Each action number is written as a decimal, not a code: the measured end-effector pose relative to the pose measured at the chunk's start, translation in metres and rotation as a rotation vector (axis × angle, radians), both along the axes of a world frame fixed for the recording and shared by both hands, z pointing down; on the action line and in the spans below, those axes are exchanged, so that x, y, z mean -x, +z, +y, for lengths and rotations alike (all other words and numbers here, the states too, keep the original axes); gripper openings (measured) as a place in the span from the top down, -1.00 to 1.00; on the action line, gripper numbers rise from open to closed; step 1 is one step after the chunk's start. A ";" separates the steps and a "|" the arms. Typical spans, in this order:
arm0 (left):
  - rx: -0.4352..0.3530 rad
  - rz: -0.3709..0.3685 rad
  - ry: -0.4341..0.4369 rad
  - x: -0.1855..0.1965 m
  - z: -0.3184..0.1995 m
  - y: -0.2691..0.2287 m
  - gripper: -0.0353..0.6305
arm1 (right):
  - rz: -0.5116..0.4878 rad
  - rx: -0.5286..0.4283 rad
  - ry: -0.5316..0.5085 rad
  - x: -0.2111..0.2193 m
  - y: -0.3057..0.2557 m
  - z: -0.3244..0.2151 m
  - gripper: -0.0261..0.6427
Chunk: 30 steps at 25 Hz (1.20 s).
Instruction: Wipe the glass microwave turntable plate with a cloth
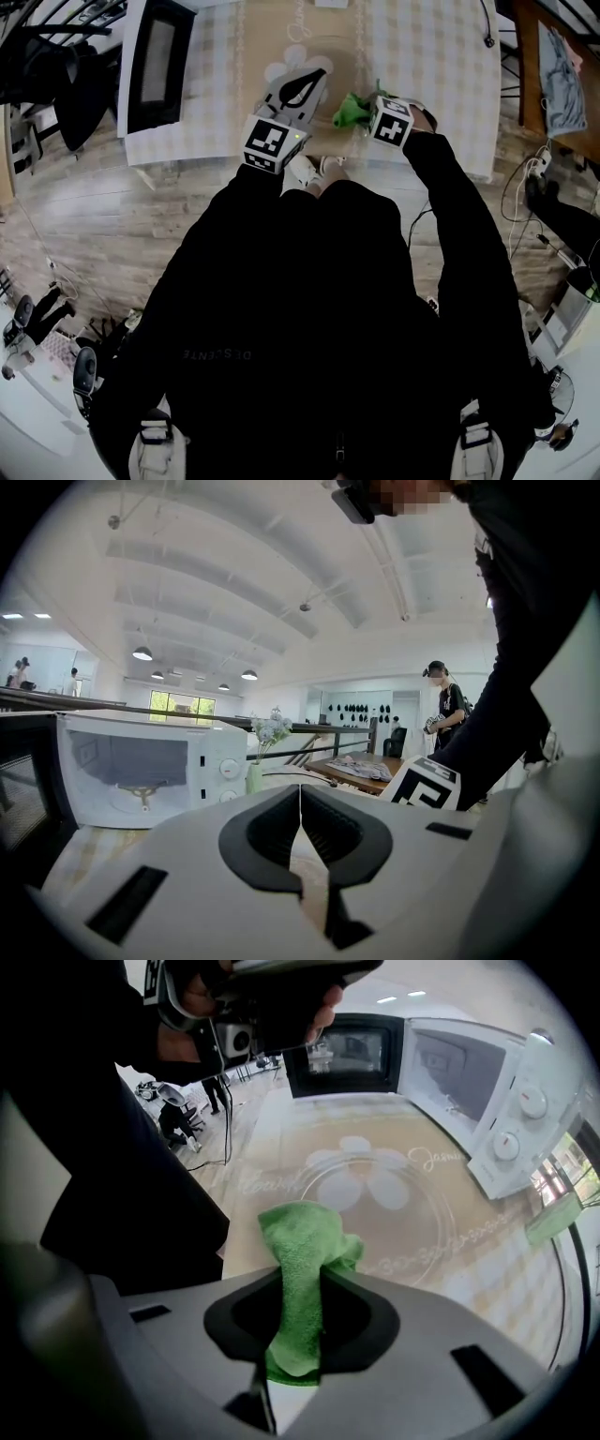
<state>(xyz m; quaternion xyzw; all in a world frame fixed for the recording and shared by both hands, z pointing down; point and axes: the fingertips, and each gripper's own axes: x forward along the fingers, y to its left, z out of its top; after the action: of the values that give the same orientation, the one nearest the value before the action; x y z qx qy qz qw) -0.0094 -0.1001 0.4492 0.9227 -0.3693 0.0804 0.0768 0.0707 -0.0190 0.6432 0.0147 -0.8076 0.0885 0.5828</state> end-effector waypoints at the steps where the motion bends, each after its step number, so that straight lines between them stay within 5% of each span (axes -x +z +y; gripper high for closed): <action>1: 0.000 0.001 -0.005 0.003 0.000 -0.001 0.83 | -0.014 -0.010 0.013 0.001 -0.006 -0.002 0.64; 14: -0.057 0.016 -0.012 0.023 0.003 -0.044 0.83 | -0.421 -0.221 0.320 0.024 -0.122 -0.037 0.64; 30: -0.117 0.076 0.012 0.028 0.008 -0.112 0.83 | -0.786 -0.378 0.482 0.028 -0.264 -0.049 0.64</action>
<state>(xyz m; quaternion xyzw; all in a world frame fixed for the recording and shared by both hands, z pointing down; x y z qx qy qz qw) -0.0374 -0.0926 0.3370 0.9301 -0.3647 0.0241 0.0363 0.0427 -0.0680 0.3792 0.2718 -0.9418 0.0715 0.1842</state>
